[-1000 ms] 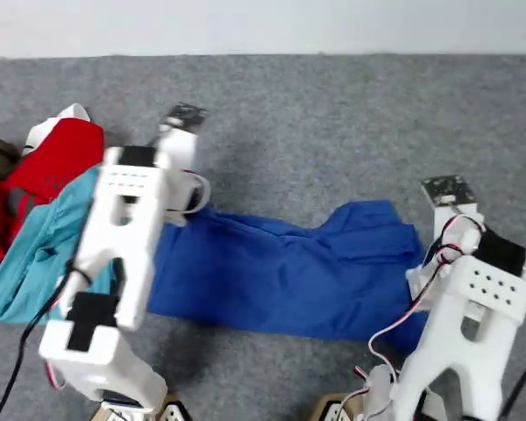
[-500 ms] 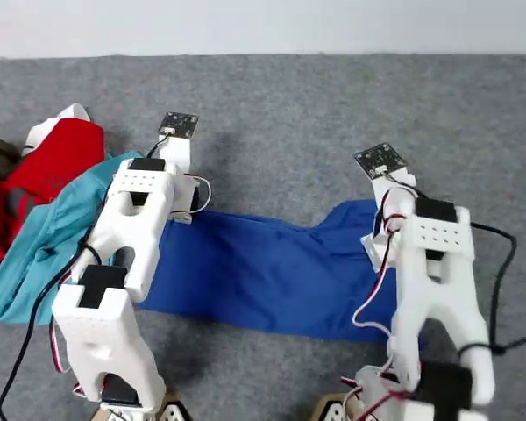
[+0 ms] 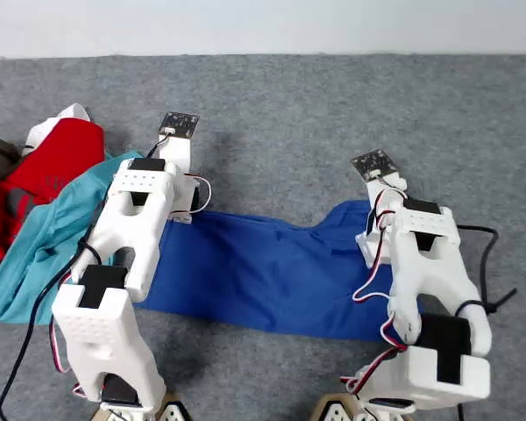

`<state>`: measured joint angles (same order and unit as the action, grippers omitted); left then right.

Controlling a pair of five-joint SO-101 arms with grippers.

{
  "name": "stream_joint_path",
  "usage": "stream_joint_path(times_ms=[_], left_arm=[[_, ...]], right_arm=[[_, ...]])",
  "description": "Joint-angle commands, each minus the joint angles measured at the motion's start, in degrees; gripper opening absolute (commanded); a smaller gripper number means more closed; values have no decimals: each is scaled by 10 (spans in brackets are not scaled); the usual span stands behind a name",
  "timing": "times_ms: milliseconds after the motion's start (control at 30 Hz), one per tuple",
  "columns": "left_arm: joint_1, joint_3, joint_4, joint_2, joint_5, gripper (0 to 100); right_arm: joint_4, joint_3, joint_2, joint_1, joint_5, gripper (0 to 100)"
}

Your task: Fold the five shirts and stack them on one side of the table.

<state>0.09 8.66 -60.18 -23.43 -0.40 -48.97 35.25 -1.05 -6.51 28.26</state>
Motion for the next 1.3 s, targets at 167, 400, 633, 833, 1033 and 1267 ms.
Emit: stream_joint_path(times_ms=[167, 400, 633, 833, 1033, 1267], left_arm=[[-8, -5, 7, 1, 3, 19], [-8, -5, 7, 0, 3, 19], [-8, -5, 7, 0, 3, 19], [-8, -5, 7, 0, 3, 19], [-8, -5, 7, 0, 3, 19], [-8, -5, 7, -1, 3, 19]], right_arm=[[29, -21, 5, 7, -4, 10], [-99, -18, 102, 27, -3, 10], [-172, 4, 178, 27, -2, 10], [-172, 63, 218, 27, -2, 10], [-178, 117, 262, 27, 34, 10], [-173, 141, 268, 27, 47, 11]])
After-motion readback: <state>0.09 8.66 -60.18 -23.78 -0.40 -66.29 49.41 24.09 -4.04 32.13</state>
